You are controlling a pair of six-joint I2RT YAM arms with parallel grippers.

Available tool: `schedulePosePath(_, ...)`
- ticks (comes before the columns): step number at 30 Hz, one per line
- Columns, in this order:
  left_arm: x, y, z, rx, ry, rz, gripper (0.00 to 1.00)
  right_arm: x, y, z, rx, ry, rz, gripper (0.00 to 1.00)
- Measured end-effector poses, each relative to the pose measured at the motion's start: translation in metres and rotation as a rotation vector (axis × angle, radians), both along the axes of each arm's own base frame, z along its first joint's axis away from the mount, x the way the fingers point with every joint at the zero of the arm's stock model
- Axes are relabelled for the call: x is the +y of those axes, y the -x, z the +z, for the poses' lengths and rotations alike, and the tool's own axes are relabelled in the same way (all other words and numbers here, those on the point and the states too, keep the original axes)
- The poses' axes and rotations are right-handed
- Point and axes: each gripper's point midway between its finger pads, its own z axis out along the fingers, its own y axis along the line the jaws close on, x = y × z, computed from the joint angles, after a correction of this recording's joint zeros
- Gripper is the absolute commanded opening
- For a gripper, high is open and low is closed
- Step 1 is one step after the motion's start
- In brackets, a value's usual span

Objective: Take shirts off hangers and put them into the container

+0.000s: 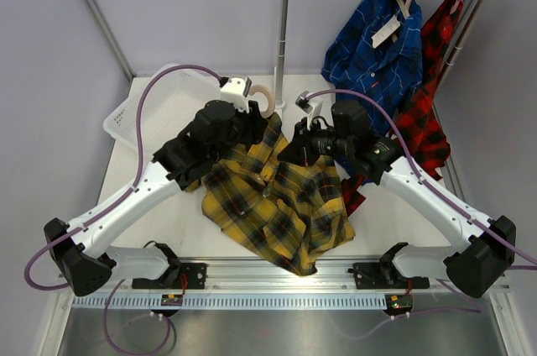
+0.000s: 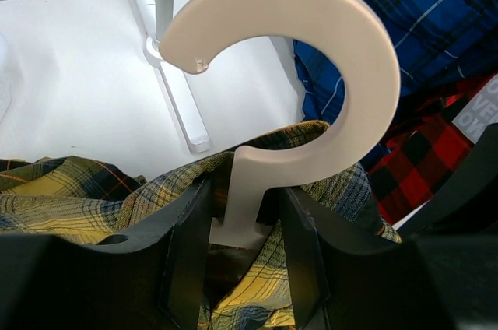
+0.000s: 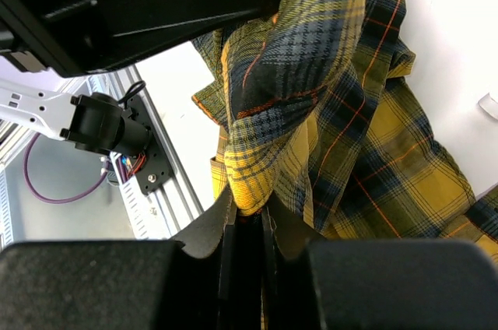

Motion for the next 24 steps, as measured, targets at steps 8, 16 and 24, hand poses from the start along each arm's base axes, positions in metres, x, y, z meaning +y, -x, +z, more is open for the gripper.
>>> schedulePosePath(8, -0.0038, -0.0032, -0.0020, -0.008, -0.010, -0.007, 0.26, -0.0003, 0.0012, 0.0019, -0.005, -0.003, 0.001, 0.00)
schedulePosePath(16, -0.0024, -0.0025, -0.0029, -0.045, -0.079, -0.042, 0.00, -0.0018, 0.0014, 0.0012, -0.011, 0.006, -0.002, 0.05)
schedulePosePath(24, 0.0012, -0.0015, 0.0044, -0.097, -0.124, -0.070, 0.00, -0.0035, 0.0079, 0.0092, -0.036, 0.011, 0.008, 0.60)
